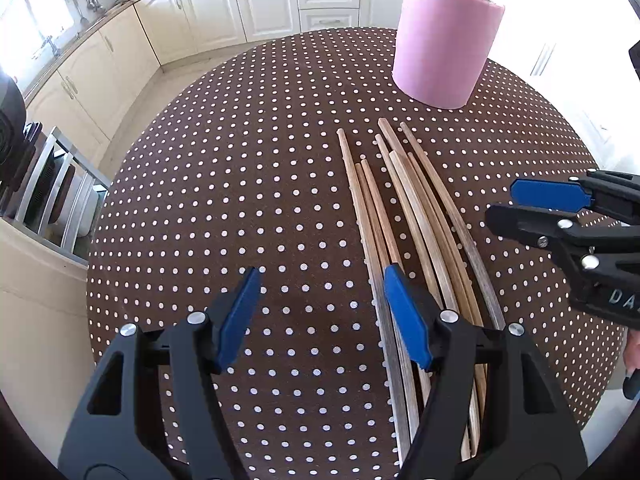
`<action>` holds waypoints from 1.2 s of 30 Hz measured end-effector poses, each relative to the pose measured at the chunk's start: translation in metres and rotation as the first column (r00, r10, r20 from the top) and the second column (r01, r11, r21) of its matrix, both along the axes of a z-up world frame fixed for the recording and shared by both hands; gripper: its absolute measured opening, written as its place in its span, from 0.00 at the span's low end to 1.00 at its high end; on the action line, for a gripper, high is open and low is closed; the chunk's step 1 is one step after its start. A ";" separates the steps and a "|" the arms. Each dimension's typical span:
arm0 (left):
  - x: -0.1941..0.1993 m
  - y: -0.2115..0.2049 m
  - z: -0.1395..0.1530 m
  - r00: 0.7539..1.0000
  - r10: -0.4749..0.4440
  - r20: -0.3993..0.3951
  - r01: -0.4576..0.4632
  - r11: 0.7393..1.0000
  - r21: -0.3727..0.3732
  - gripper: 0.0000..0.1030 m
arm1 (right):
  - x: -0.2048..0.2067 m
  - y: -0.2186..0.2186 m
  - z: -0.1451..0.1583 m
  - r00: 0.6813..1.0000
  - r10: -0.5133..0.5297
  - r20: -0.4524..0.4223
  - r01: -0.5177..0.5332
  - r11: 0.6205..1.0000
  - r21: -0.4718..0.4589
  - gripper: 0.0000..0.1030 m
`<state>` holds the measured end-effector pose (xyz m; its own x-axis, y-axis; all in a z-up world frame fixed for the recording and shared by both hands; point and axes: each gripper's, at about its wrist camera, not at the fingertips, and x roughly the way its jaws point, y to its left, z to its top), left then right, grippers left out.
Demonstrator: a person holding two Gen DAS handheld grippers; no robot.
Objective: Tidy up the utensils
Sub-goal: 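Move both open tools back down to the chopstick pile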
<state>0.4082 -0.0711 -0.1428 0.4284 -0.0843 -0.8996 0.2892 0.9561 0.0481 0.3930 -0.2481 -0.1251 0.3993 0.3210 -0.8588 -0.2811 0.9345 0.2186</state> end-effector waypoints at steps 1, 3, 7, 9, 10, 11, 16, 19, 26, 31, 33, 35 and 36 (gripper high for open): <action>0.002 -0.002 0.000 1.000 0.003 -0.006 -0.003 1.000 -0.010 0.63 | 0.001 0.002 0.000 1.000 0.001 -0.003 -0.001 1.000 -0.004 0.37; 0.003 -0.007 0.000 1.000 0.002 -0.011 -0.002 1.000 -0.016 0.63 | 0.004 0.006 -0.002 1.000 0.002 -0.003 -0.002 1.000 -0.020 0.37; 0.004 -0.012 -0.005 1.000 -0.002 -0.014 0.002 1.000 0.006 0.63 | 0.006 0.008 -0.007 1.000 -0.004 -0.020 0.004 0.999 -0.032 0.37; 0.007 -0.010 -0.005 1.000 0.003 -0.021 -0.003 1.000 -0.014 0.63 | 0.006 0.007 -0.009 1.000 -0.001 -0.022 0.001 1.000 -0.031 0.37; 0.008 -0.010 -0.004 1.000 0.006 -0.024 -0.006 1.000 -0.021 0.63 | 0.007 0.008 -0.009 1.000 -0.001 -0.023 0.000 0.999 -0.034 0.37; 0.009 -0.008 -0.004 1.000 0.005 -0.026 -0.006 1.000 -0.027 0.62 | 0.008 0.008 -0.010 1.000 -0.003 -0.023 0.002 0.999 -0.034 0.37; 0.010 0.004 0.003 0.999 -0.022 -0.042 0.017 0.992 -0.125 0.62 | 0.010 0.003 -0.008 1.000 -0.005 -0.018 0.005 1.000 -0.011 0.37; 0.012 0.012 0.008 1.000 -0.009 -0.029 0.006 0.993 -0.119 0.62 | 0.011 -0.001 -0.008 1.000 -0.006 -0.021 0.006 1.000 -0.011 0.38; 0.019 0.012 0.005 0.999 0.018 -0.031 -0.020 0.998 -0.067 0.61 | 0.016 0.004 -0.009 1.000 -0.006 -0.026 0.005 1.000 -0.025 0.38; 0.022 0.006 0.005 0.999 0.027 -0.021 -0.028 1.000 -0.012 0.61 | 0.017 0.009 -0.009 1.000 -0.001 -0.030 0.000 0.999 -0.036 0.39; 0.028 -0.003 0.006 0.999 0.034 -0.032 -0.034 0.999 -0.010 0.61 | 0.018 0.014 -0.009 1.000 0.003 -0.027 -0.004 0.999 -0.051 0.38; 0.033 -0.010 0.001 0.999 0.034 -0.041 -0.034 0.999 0.009 0.52 | 0.019 0.018 -0.009 1.000 0.003 -0.027 -0.004 0.998 -0.065 0.38; 0.034 -0.013 0.000 0.999 0.031 -0.036 -0.030 0.999 0.015 0.51 | 0.020 0.020 -0.010 1.000 0.002 -0.026 -0.004 0.997 -0.073 0.38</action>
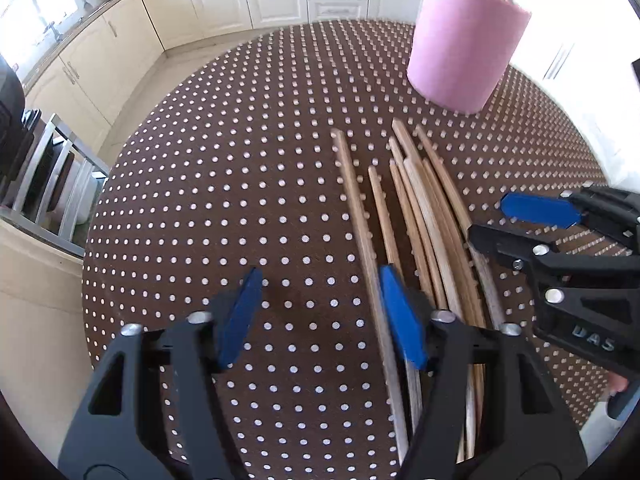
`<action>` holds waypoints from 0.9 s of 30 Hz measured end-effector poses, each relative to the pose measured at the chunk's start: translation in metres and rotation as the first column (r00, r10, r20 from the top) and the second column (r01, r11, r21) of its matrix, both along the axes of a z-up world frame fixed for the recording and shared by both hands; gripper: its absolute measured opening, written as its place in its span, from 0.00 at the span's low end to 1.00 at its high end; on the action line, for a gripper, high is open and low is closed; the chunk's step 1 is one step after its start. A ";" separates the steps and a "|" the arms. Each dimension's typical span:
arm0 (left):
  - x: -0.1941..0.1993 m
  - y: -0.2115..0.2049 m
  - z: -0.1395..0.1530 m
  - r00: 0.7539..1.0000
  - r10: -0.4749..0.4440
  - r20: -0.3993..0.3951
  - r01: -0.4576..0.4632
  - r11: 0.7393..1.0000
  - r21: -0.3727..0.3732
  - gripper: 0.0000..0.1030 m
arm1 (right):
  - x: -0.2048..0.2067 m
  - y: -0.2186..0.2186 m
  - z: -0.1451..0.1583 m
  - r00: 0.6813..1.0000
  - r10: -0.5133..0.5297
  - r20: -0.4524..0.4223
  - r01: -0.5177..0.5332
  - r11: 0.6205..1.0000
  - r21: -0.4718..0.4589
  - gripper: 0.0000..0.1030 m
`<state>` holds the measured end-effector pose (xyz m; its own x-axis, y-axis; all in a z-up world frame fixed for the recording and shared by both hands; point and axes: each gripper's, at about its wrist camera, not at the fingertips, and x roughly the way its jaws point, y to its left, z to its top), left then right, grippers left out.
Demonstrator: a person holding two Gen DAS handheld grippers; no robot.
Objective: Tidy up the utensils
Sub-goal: 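Move both open tools back down to the chopstick pile, then close the left gripper on a chopstick while the right gripper grasps another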
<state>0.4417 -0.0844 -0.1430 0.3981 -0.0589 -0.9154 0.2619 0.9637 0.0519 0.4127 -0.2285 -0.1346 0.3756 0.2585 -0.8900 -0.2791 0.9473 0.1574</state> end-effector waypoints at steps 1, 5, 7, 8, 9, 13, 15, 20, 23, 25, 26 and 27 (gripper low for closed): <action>-0.003 -0.002 0.000 1.000 -0.004 0.005 0.004 1.000 -0.004 0.42 | 0.001 0.001 0.000 1.000 0.002 -0.001 -0.002 1.000 -0.008 0.38; 0.002 -0.012 0.001 1.000 -0.022 -0.012 0.022 1.000 -0.016 0.30 | 0.006 0.012 -0.001 1.000 0.014 -0.007 -0.014 0.999 -0.041 0.38; 0.004 -0.015 0.001 1.000 -0.023 -0.013 0.023 1.000 -0.018 0.27 | 0.010 0.016 -0.002 1.000 0.020 -0.009 -0.020 0.998 -0.055 0.35; 0.007 -0.018 0.001 1.000 -0.024 -0.015 0.024 1.000 -0.019 0.24 | 0.012 0.020 -0.002 1.000 0.026 -0.008 -0.027 0.998 -0.064 0.33; 0.008 -0.020 0.001 1.000 -0.025 -0.016 0.025 0.999 -0.022 0.22 | 0.014 0.023 -0.003 0.999 0.033 -0.012 -0.033 0.997 -0.062 0.27; 0.013 -0.025 -0.002 0.999 -0.033 -0.006 0.033 0.999 -0.042 0.08 | 0.020 0.032 -0.005 0.999 0.052 -0.010 -0.053 0.997 -0.055 0.07; 0.013 -0.027 -0.002 0.999 -0.037 0.013 0.038 0.998 -0.043 0.06 | 0.021 0.033 -0.006 0.999 0.050 -0.009 -0.050 0.998 -0.039 0.06; 0.007 -0.027 0.005 0.999 -0.020 0.036 0.022 0.997 -0.070 0.05 | 0.018 0.028 -0.001 0.999 0.030 0.011 -0.030 1.000 -0.004 0.05; 0.001 -0.022 0.017 0.998 -0.013 0.060 0.017 0.997 -0.079 0.05 | 0.011 0.022 0.009 0.999 0.028 0.038 -0.029 1.000 0.006 0.05; -0.004 -0.019 0.029 0.997 -0.009 0.079 0.016 0.996 -0.093 0.05 | 0.005 0.019 0.020 0.998 0.029 0.058 -0.031 0.999 0.024 0.05; -0.008 -0.017 0.037 0.996 -0.008 0.094 0.017 0.995 -0.096 0.05 | 0.002 0.018 0.027 0.997 0.030 0.075 -0.033 0.999 0.029 0.05; -0.012 -0.015 0.044 0.994 -0.006 0.110 0.017 0.995 -0.099 0.05 | -0.001 0.017 0.033 0.996 0.032 0.087 -0.035 0.999 0.040 0.05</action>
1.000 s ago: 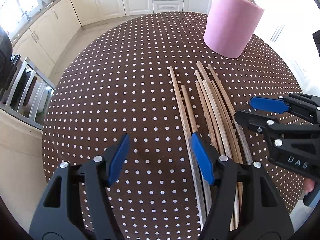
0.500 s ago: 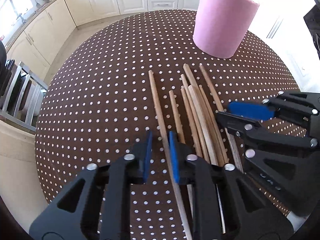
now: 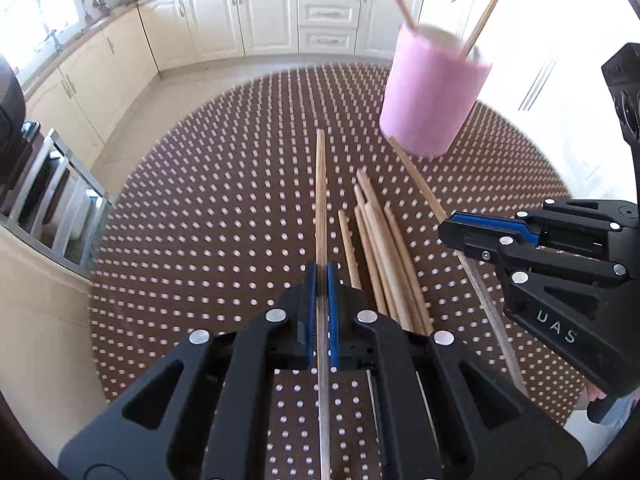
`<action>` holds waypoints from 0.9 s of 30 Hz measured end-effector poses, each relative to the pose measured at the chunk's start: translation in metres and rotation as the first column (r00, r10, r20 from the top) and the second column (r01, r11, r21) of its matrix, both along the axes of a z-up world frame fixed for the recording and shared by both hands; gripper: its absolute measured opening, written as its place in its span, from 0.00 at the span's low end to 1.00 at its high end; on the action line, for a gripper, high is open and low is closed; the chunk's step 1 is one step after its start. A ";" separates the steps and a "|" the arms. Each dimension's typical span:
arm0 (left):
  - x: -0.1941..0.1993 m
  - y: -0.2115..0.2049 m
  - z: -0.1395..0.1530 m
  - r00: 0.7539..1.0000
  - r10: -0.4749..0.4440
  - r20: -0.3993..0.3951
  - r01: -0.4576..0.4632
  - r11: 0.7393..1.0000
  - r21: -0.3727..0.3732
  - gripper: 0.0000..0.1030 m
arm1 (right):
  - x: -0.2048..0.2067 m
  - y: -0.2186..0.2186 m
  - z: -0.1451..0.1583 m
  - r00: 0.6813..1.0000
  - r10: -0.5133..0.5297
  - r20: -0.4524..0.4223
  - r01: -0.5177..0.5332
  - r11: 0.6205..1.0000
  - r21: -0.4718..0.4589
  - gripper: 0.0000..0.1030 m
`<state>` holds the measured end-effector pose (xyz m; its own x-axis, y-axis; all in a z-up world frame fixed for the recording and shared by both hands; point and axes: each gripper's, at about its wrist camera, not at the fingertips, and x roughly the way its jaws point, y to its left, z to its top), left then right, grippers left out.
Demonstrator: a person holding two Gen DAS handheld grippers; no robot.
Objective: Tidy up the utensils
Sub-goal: 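Close the left gripper on a chopstick while the right gripper grasps another, then lift both held chopsticks upright and carry them over the pink cup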
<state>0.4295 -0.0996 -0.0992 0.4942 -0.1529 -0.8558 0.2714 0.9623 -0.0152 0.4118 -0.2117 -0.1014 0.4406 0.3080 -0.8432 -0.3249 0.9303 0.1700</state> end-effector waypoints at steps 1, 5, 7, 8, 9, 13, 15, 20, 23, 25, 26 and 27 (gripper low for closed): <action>-0.003 0.000 0.007 1.000 0.000 0.012 0.000 1.000 -0.005 0.05 | -0.004 -0.001 0.009 1.000 0.003 0.011 -0.003 1.000 0.018 0.05; -0.021 0.006 0.038 0.998 -0.001 0.069 0.004 0.999 -0.038 0.05 | -0.019 -0.008 0.038 0.997 -0.003 0.081 -0.002 0.998 0.066 0.05; -0.034 0.012 0.049 0.995 0.001 0.099 0.004 0.999 -0.052 0.05 | -0.028 -0.012 0.050 0.994 -0.002 0.108 -0.006 0.997 0.080 0.05; -0.039 0.014 0.058 0.993 0.001 0.116 0.006 0.998 -0.061 0.05 | -0.032 -0.014 0.056 0.992 -0.005 0.127 -0.005 0.997 0.079 0.05; -0.046 0.018 0.065 0.992 0.001 0.129 0.008 0.998 -0.068 0.05 | -0.036 -0.015 0.061 0.990 -0.005 0.140 -0.006 0.997 0.076 0.05; -0.062 0.020 0.086 0.982 0.001 0.188 0.019 0.995 -0.102 0.05 | -0.051 -0.018 0.079 0.977 -0.005 0.213 -0.009 0.998 0.065 0.05; -0.071 0.021 0.095 0.977 -0.002 0.214 0.025 0.994 -0.104 0.05 | -0.061 -0.026 0.086 0.969 -0.012 0.247 -0.007 0.997 0.073 0.05; -0.084 0.016 0.111 0.966 -0.012 0.259 0.039 0.995 -0.096 0.05 | -0.075 -0.031 0.101 0.944 -0.020 0.330 -0.004 0.997 0.073 0.05; -0.085 0.015 0.117 0.961 -0.012 0.275 0.044 0.993 -0.107 0.05 | -0.080 -0.038 0.107 0.933 -0.029 0.359 0.003 0.997 0.073 0.05; -0.084 0.015 0.119 0.957 -0.011 0.290 0.045 0.993 -0.112 0.05 | -0.081 -0.041 0.113 0.926 -0.032 0.377 0.007 0.998 0.068 0.05; -0.083 0.013 0.122 0.955 -0.009 0.298 0.046 0.992 -0.116 0.05 | -0.081 -0.043 0.116 0.922 -0.034 0.387 0.009 0.998 0.067 0.05; -0.082 0.013 0.124 0.952 -0.006 0.305 0.046 0.991 -0.123 0.05 | -0.082 -0.045 0.119 0.918 -0.040 0.395 0.014 0.998 0.068 0.05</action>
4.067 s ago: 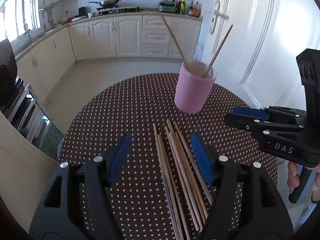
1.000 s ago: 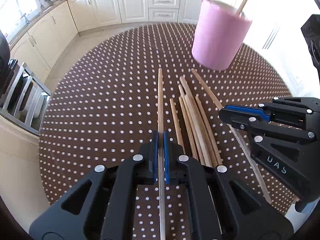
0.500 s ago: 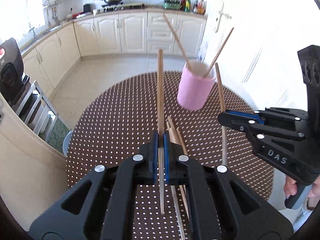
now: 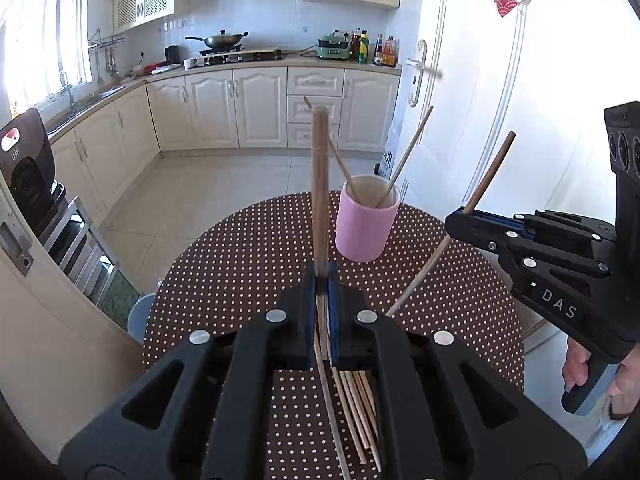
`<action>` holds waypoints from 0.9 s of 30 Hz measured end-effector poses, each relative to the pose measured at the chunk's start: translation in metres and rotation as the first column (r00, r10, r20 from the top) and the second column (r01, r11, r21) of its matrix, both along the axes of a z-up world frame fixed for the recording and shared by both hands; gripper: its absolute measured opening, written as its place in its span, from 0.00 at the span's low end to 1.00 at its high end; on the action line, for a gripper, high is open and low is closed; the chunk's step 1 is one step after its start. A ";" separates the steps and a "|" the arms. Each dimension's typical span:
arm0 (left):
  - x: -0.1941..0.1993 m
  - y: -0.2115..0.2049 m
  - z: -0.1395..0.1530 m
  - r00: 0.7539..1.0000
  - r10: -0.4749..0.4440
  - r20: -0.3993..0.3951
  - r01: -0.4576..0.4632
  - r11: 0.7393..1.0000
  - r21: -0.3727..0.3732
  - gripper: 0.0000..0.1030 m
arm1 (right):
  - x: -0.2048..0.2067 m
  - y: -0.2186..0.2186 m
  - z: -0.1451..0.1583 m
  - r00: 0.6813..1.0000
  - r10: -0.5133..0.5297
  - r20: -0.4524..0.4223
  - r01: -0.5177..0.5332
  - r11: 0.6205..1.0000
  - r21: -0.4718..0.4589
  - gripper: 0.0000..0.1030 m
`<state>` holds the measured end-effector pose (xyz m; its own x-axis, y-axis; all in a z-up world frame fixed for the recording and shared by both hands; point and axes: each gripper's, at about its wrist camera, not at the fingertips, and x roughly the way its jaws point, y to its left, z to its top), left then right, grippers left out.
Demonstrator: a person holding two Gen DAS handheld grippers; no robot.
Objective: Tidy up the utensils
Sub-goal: 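Lift both held chopsticks upright and carry them over the pink cup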
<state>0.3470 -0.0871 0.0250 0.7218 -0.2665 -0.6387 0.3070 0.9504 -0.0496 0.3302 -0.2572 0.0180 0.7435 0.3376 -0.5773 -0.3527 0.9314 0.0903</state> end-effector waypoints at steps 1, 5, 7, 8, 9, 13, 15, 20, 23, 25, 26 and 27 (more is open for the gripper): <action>0.001 -0.001 0.002 1.000 -0.001 0.008 0.001 1.000 -0.006 0.05 | 0.000 -0.003 0.004 1.000 -0.005 0.012 0.005 1.000 0.003 0.05; 0.012 -0.009 0.013 0.999 0.006 0.034 -0.006 1.000 -0.024 0.05 | 0.004 -0.014 0.019 0.998 -0.026 0.052 0.025 1.000 0.014 0.05; 0.020 -0.013 0.019 0.999 0.013 0.043 -0.012 1.000 -0.026 0.05 | 0.006 -0.019 0.029 0.996 -0.039 0.081 0.038 0.999 0.019 0.05; 0.025 -0.016 0.021 0.999 0.017 0.050 -0.015 0.999 -0.031 0.05 | 0.007 -0.023 0.034 0.995 -0.044 0.094 0.042 0.999 0.025 0.05; 0.029 -0.018 0.025 0.998 0.022 0.057 -0.019 0.999 -0.040 0.05 | 0.008 -0.026 0.039 0.993 -0.052 0.107 0.049 0.998 0.034 0.05; 0.045 -0.027 0.040 0.995 0.039 0.093 -0.031 0.996 -0.088 0.05 | 0.013 -0.035 0.056 0.983 -0.084 0.165 0.076 0.995 0.057 0.05; 0.054 -0.030 0.045 0.993 0.053 0.110 -0.041 0.993 -0.111 0.05 | 0.017 -0.037 0.060 0.978 -0.095 0.188 0.086 0.995 0.056 0.05; 0.074 -0.038 0.051 0.987 0.095 0.131 -0.070 0.980 -0.185 0.05 | 0.027 -0.042 0.062 0.970 -0.115 0.215 0.102 0.992 0.067 0.05; 0.080 -0.039 0.056 0.979 0.111 0.172 -0.070 0.971 -0.227 0.05 | 0.031 -0.046 0.059 0.964 -0.128 0.232 0.115 0.991 0.070 0.05; 0.084 -0.040 0.054 0.974 0.121 0.190 -0.072 0.967 -0.246 0.05 | 0.035 -0.047 0.056 0.961 -0.135 0.241 0.123 0.990 0.065 0.05; 0.086 -0.042 0.052 0.972 0.122 0.200 -0.069 0.965 -0.253 0.05 | 0.037 -0.048 0.055 0.960 -0.138 0.244 0.126 0.990 0.064 0.05; 0.088 -0.043 0.049 0.971 0.122 0.205 -0.066 0.964 -0.259 0.05 | 0.038 -0.049 0.054 0.960 -0.140 0.244 0.128 0.990 0.066 0.05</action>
<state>0.4349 -0.1297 0.0737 0.8651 -0.3211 -0.3854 0.2469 0.9413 -0.2301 0.3685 -0.3057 0.0717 0.9014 0.2483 -0.3547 -0.2419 0.9682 0.0630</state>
